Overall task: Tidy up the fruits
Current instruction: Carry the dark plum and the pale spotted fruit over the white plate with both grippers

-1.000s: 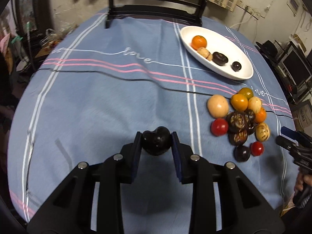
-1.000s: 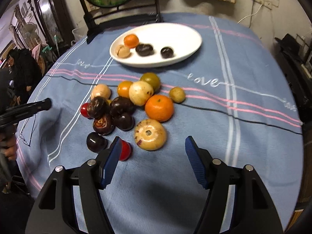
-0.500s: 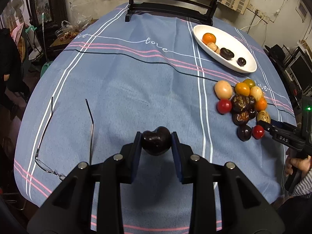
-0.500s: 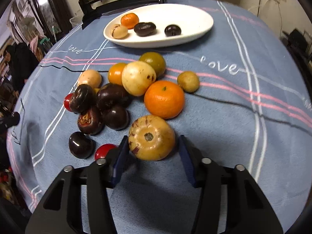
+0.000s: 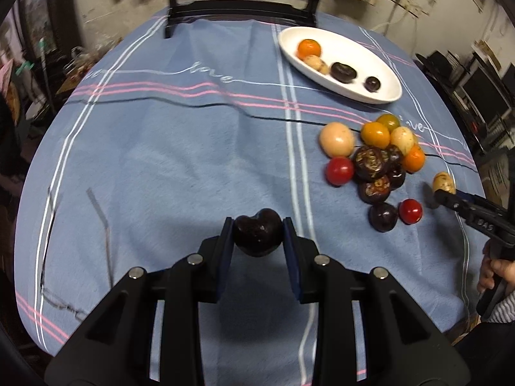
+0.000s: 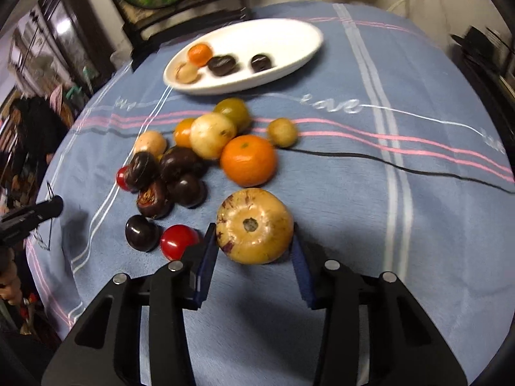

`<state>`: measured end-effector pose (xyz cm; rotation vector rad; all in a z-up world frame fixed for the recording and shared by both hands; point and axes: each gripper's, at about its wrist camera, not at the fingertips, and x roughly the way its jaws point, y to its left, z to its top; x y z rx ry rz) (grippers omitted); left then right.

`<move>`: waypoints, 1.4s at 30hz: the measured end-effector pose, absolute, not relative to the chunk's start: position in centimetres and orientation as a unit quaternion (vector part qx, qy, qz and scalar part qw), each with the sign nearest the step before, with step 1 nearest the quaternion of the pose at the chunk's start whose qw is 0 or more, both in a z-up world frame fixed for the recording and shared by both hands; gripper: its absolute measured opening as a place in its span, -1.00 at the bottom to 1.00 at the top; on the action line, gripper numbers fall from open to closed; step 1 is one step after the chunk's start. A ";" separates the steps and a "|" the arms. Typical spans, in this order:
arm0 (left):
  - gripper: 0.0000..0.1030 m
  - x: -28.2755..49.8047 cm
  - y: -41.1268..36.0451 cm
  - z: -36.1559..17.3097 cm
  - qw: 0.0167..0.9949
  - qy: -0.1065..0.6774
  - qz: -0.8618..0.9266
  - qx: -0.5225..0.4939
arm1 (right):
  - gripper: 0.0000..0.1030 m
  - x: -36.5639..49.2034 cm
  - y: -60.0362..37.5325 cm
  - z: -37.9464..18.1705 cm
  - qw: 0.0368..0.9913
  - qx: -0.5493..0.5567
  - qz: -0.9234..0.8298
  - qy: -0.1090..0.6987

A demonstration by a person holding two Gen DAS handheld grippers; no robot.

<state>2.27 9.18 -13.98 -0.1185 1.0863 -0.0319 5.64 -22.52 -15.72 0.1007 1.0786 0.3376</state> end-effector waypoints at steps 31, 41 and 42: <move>-0.40 30.1 -1.9 -11.0 0.873 0.473 -0.110 0.038 | -0.15 21.3 -22.7 -10.6 0.881 0.062 0.182 0.432; -0.36 36.9 -3.8 -16.1 0.858 0.501 -0.105 0.032 | -0.13 29.9 -20.2 -14.7 0.872 0.059 0.187 0.448; -0.22 37.1 -3.9 -16.4 0.859 0.501 -0.103 0.034 | -0.13 30.1 -20.0 -15.0 0.872 0.058 0.183 0.451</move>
